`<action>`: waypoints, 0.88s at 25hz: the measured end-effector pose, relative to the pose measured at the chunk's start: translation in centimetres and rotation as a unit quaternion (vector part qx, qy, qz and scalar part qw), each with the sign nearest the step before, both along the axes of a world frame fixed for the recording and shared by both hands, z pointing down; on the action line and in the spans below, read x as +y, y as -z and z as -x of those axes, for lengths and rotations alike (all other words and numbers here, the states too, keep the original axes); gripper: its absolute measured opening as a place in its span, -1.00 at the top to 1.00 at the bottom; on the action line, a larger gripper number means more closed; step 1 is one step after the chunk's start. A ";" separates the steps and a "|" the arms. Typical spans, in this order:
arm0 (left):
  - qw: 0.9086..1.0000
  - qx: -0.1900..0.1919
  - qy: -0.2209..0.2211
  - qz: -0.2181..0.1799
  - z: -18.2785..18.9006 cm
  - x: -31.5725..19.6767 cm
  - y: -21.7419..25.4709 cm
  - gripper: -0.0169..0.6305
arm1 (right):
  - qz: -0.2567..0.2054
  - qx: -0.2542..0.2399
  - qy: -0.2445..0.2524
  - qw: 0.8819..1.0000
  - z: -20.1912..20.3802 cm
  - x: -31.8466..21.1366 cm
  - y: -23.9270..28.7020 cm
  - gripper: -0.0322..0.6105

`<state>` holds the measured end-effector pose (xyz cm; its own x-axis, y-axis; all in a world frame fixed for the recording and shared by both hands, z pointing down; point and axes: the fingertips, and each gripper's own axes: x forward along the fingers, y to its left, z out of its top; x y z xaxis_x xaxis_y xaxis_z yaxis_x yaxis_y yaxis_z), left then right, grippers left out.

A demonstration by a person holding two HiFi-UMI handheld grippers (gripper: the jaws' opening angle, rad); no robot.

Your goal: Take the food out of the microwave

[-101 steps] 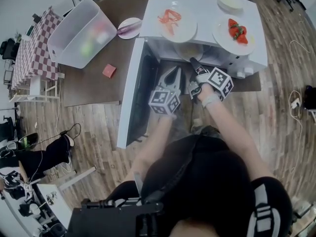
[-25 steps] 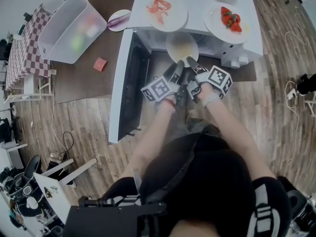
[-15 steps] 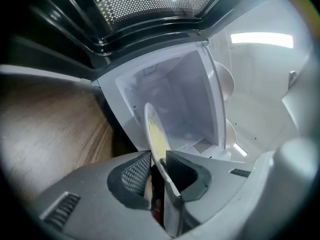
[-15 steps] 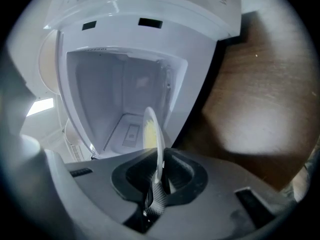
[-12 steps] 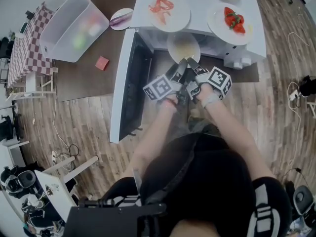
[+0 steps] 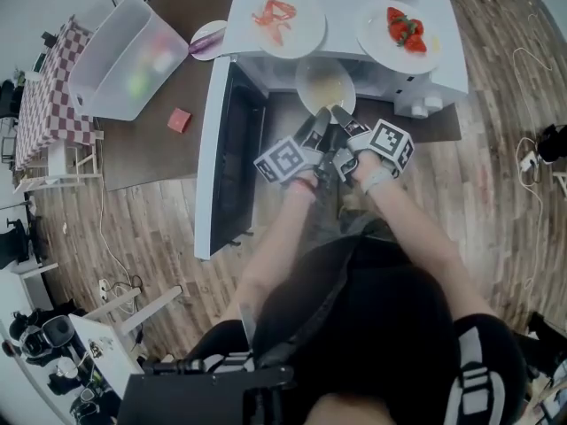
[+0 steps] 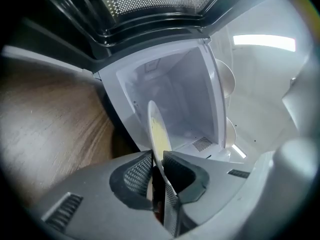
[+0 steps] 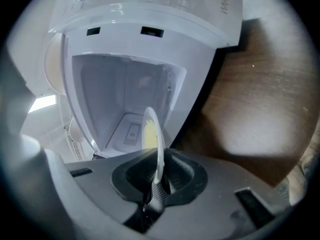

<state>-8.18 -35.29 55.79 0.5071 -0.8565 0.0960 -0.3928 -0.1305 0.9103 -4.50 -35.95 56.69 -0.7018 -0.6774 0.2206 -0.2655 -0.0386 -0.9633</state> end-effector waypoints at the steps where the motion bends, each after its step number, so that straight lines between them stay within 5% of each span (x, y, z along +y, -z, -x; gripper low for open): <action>1: 1.000 0.000 -0.001 0.001 0.0 0.0 0.0 0.76 | 0.001 0.001 0.001 1.000 0.0 0.1 -0.1 0.78; 22: 0.999 0.032 0.012 0.010 -0.5 0.8 0.6 0.82 | -0.002 -0.029 0.011 0.999 -0.6 0.6 0.5 0.79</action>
